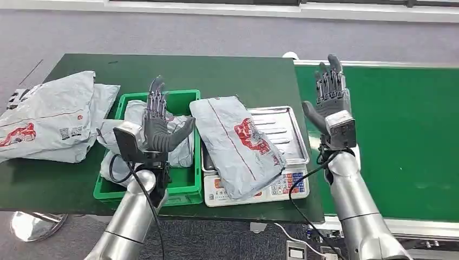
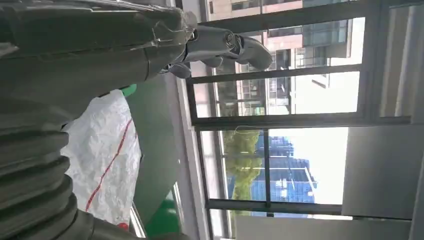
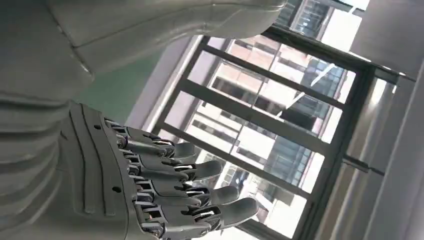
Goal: Moved the parcel from conveyor to table for the left to box.
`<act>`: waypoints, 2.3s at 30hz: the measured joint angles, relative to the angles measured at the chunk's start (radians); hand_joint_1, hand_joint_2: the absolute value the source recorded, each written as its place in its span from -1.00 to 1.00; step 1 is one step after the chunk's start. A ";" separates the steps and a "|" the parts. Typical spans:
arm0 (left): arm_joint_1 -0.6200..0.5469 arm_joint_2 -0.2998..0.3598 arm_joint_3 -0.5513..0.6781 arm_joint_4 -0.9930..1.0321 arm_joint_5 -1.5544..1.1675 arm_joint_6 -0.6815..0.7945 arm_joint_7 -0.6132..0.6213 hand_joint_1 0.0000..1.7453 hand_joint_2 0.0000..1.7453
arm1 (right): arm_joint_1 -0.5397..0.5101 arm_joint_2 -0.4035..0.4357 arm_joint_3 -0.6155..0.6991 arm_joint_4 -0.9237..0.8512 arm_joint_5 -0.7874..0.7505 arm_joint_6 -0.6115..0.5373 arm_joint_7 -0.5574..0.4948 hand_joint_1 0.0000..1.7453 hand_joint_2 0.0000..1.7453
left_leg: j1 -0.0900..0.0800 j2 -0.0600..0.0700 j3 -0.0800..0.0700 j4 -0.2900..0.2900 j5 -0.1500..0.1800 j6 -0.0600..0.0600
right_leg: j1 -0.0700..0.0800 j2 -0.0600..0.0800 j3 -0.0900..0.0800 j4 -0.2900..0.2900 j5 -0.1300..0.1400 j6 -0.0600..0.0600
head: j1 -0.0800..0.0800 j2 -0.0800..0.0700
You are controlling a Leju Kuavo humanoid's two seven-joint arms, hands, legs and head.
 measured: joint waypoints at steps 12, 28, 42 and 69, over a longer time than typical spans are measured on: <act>-0.112 -0.028 -0.044 0.356 -0.070 -0.075 0.030 -1.00 1.00 | 0.138 0.031 -0.187 -0.016 -0.023 -0.183 -0.092 -1.00 1.00 | -0.001 -0.001 0.000 0.000 -0.001 0.001 | -0.001 -0.001 0.001 0.000 0.000 0.000 | 0.000 0.000; -0.167 -0.047 -0.069 0.489 -0.162 0.013 0.064 -1.00 1.00 | 0.171 0.050 -0.257 0.003 0.002 -0.209 -0.094 -1.00 1.00 | -0.001 -0.002 0.000 0.000 0.000 0.001 | -0.001 -0.001 0.002 0.000 0.000 0.001 | 0.000 0.000; -0.206 -0.050 -0.105 0.567 -0.336 0.102 0.161 -1.00 1.00 | 0.170 0.050 -0.284 0.174 -0.045 -0.103 -0.093 -1.00 1.00 | -0.001 -0.002 0.001 -0.001 0.000 0.001 | 0.000 -0.002 0.004 0.000 0.000 0.001 | 0.000 0.000; -0.257 -0.051 -0.246 0.643 -0.503 0.033 0.423 -1.00 1.00 | 0.099 0.050 -0.324 0.329 -0.002 -0.040 -0.093 -1.00 1.00 | -0.001 -0.003 0.002 0.000 0.002 0.003 | 0.000 -0.006 0.006 0.000 0.001 0.001 | 0.000 0.000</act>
